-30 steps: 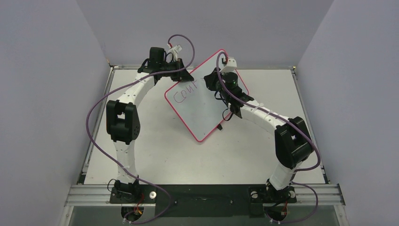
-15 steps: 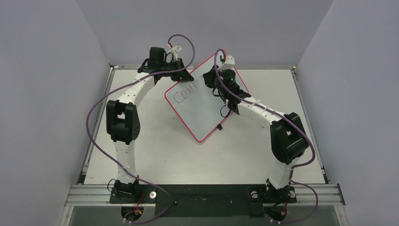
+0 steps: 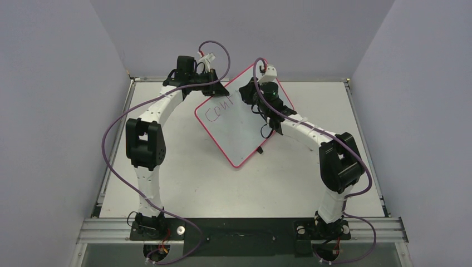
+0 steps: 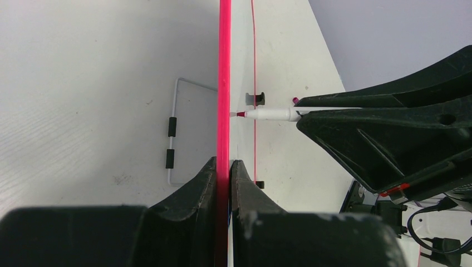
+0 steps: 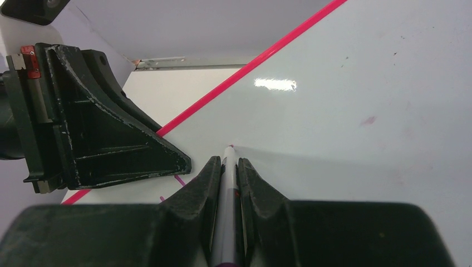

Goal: Write a sentence on the whiteboard

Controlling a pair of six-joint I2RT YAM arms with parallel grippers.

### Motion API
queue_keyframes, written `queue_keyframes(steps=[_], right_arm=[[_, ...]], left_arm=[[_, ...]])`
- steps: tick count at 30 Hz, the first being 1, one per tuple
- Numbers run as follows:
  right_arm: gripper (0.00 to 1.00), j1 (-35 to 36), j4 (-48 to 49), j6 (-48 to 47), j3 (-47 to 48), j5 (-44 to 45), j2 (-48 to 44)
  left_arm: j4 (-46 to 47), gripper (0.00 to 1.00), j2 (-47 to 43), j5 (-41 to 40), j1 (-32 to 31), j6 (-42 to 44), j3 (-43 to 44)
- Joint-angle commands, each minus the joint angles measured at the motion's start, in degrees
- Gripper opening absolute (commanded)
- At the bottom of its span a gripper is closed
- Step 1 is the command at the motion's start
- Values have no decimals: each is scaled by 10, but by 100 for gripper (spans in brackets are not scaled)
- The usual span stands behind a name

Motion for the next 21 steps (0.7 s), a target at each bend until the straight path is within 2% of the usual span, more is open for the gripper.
queue_keyframes(steps=[1, 15, 21], right_arm=[[0, 9, 11, 1, 13, -19, -5], [0, 9, 1, -11, -23, -28, -20], [0, 8, -15, -16, -29, -6, -28]], left_arm=[[6, 0, -9, -28, -18, 57, 4], [2, 0, -9, -30, -16, 59, 7], [2, 0, -10, -30, -16, 60, 6]])
